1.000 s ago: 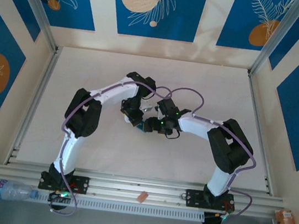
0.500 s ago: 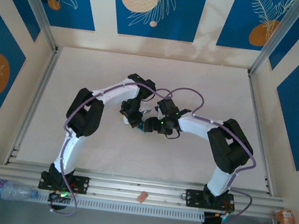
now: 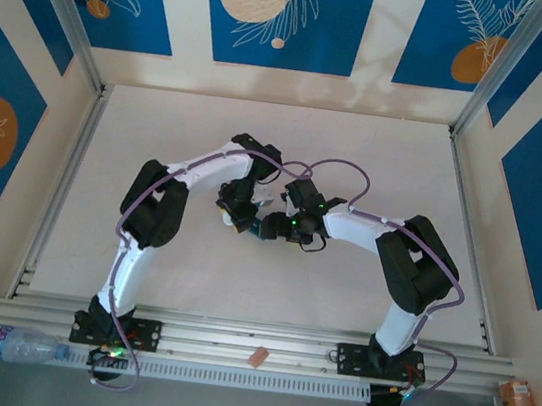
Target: Sort the pills into containers
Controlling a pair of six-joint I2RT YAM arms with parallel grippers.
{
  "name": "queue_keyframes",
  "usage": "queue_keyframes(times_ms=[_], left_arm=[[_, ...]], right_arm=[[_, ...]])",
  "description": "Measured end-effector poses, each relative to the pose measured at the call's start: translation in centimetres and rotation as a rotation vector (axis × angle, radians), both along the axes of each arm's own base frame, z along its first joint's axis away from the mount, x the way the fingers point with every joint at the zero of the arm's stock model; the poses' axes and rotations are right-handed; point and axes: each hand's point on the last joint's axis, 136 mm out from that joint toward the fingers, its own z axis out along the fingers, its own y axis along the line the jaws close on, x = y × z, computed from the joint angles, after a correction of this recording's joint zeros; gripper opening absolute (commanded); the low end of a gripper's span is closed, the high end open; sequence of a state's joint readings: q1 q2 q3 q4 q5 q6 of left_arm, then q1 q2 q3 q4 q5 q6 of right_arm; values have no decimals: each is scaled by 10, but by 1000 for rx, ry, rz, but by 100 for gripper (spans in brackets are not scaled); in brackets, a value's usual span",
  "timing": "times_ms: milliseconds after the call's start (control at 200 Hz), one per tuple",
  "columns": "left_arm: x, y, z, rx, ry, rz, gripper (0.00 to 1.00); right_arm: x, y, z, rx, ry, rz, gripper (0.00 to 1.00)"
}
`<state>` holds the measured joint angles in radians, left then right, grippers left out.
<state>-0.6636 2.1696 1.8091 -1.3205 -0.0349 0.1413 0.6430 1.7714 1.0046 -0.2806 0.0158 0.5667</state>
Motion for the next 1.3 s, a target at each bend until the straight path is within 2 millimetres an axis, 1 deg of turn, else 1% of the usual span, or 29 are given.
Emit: queue_keyframes(times_ms=[865, 1065, 1295], left_arm=[[2, -1, 2, -3, -8, -1, 0], [2, 0, -3, 2, -9, -3, 0], [3, 0, -1, 2, -15, -3, 0]], right_arm=[[0, 0, 0, 0, 0, 0, 74], [0, 0, 0, 0, 1, 0, 74], [0, 0, -1, 0, 1, 0, 74]])
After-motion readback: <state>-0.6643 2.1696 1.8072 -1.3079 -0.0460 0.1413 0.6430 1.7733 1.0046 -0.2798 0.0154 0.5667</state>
